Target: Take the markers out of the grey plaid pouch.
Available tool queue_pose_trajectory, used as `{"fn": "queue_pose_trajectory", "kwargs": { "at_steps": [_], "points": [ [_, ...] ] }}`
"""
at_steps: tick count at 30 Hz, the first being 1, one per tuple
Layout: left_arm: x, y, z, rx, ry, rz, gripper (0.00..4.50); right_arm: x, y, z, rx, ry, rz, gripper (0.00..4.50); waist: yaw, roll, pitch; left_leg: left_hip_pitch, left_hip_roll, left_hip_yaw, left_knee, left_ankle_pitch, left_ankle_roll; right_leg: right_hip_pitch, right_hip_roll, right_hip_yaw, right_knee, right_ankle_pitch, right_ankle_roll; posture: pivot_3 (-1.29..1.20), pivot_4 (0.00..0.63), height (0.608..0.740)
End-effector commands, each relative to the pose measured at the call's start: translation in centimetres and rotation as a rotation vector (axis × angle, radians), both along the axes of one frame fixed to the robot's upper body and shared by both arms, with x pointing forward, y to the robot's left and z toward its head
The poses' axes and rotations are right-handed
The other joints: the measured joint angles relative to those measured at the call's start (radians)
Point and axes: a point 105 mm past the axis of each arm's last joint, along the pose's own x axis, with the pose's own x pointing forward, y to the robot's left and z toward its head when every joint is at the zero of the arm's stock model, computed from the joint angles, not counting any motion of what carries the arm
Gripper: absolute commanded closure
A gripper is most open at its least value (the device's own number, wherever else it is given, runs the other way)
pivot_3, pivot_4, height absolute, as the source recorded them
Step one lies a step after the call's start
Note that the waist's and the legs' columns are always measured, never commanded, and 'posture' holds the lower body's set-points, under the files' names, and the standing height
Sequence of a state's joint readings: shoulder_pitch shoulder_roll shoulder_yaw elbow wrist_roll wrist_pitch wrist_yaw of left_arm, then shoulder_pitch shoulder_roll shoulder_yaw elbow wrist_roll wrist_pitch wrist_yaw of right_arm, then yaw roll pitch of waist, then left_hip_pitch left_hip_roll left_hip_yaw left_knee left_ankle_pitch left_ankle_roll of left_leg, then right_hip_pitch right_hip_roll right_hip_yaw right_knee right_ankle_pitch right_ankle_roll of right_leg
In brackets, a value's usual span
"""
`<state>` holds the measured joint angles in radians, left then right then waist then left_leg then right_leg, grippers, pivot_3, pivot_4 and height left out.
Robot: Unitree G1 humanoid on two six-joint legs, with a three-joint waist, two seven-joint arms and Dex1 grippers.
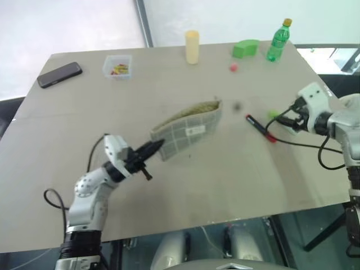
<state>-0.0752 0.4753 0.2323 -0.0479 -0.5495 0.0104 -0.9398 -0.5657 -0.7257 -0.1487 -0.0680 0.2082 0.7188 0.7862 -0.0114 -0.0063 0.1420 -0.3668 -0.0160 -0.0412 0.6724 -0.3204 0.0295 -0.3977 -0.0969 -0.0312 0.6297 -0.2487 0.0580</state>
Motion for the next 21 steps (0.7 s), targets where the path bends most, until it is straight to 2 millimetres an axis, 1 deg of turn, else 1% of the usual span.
{"fn": "queue_pose_trajectory", "kwargs": {
  "at_steps": [1, 4, 6, 7, 11, 13, 15, 17, 18, 19, 21],
  "points": [
    [-0.6, 2.8, 2.0, 0.193, -0.18, 0.154, 4.5, -3.1, 3.1, 3.5, 0.078, -0.16, 0.146, 1.16, -0.001, 0.0, 0.0, 0.0, 0.0, 0.0, 0.0, 0.0, 0.0, 0.001, 0.0, 0.0, 0.0, 0.0, 0.0, 0.0, 0.15, 0.74],
    [-1.1, 5.6, 2.0, 0.479, -0.33, 0.323, 4.5, -4.5, 5.0, 3.3, 0.116, -0.171, 0.204, 1.16, -0.001, 0.0, 0.0, 0.001, 0.0, 0.0, 0.0, 0.0, 0.0, 0.001, 0.001, 0.001, 0.0, 0.0, 0.0, 0.0, 0.15, 0.74],
    [-1.8, 7.4, 0.6, 0.638, -0.335, 0.409, 4.5, -5.5, 6.5, 2.7, 0.165, -0.159, 0.259, 1.16, 0.0, 0.0, 0.0, 0.002, 0.0, 0.0, 0.0, 0.0, 0.0, 0.001, 0.001, 0.001, 0.0, 0.0, 0.0, 0.0, 0.15, 0.74],
    [-2.1, 7.8, -0.3, 0.695, -0.324, 0.421, 4.5, -5.8, 7.0, 2.5, 0.181, -0.153, 0.273, 1.16, -0.001, 0.0, 0.0, 0.003, 0.0, 0.001, -0.001, 0.0, 0.0, 0.001, 0.001, 0.001, 0.0, 0.0, 0.0, 0.0, 0.15, 0.74],
    [-3.8, 9.3, -4.1, 0.816, -0.197, 0.511, 4.5, -7.1, 8.5, 1.3, 0.168, -0.157, 0.333, 1.16, 0.004, -0.001, 0.0, 0.002, -0.001, 0.001, -0.002, 0.0, 0.0, 0.001, 0.0, 0.002, -0.002, 0.0, 0.0, 0.0, 0.15, 0.74],
    [-4.5, 9.5, -5.3, 0.836, -0.15, 0.549, 4.5, -8.1, 9.1, 0.9, 0.184, -0.156, 0.386, 1.16, 0.009, -0.001, 0.0, 0.002, -0.001, 0.001, -0.002, 0.0, 0.001, 0.001, 0.0, 0.001, -0.002, 0.0, 0.0, 0.0, 0.15, 0.74],
    [-5.3, 8.8, -6.1, 0.763, -0.076, 0.502, 4.5, -9.0, 9.2, 0.1, 0.155, -0.142, 0.431, 1.16, 0.011, -0.001, 0.0, 0.003, -0.001, 0.0, -0.002, 0.0, 0.001, 0.002, 0.0, 0.001, -0.002, 0.0, 0.0, 0.0, 0.15, 0.74],
    [-5.4, 8.7, -5.9, 0.722, -0.049, 0.478, 3.84, -9.7, 9.2, -0.8, 0.11, -0.131, 0.474, 1.09, 0.008, 0.0, 0.0, 0.004, 0.0, 0.001, -0.002, 0.0, 0.001, 0.002, 0.0, 0.002, -0.001, 0.0, 0.0, 0.0, 0.15, 0.74],
    [-5.4, 9.0, -5.6, 0.7, -0.042, 0.489, 3.58, -10.0, 9.2, -1.2, 0.085, -0.126, 0.493, 1.09, 0.005, 0.0, 0.0, 0.004, 0.0, 0.001, -0.002, 0.0, 0.001, 0.002, 0.0, 0.002, -0.001, 0.0, 0.0, 0.0, 0.15, 0.74],
    [-5.3, 9.3, -5.3, 0.67, -0.035, 0.501, 3.14, -10.3, 9.1, -1.4, 0.061, -0.13, 0.507, 1.09, 0.004, 0.0, 0.0, 0.004, 0.0, 0.001, -0.002, 0.0, 0.001, 0.002, 0.0, 0.002, -0.001, 0.0, 0.0, 0.0, 0.15, 0.74],
    [-5.7, 9.6, -4.8, 0.579, -0.009, 0.5, 2.07, -10.7, 8.9, -1.5, 0.045, -0.132, 0.543, 1.09, 0.002, -0.001, 0.0, 0.004, 0.001, 0.001, -0.002, 0.0, 0.001, 0.002, 0.001, 0.002, -0.001, 0.0, 0.001, 0.0, 0.15, 0.74]
  ]
}}
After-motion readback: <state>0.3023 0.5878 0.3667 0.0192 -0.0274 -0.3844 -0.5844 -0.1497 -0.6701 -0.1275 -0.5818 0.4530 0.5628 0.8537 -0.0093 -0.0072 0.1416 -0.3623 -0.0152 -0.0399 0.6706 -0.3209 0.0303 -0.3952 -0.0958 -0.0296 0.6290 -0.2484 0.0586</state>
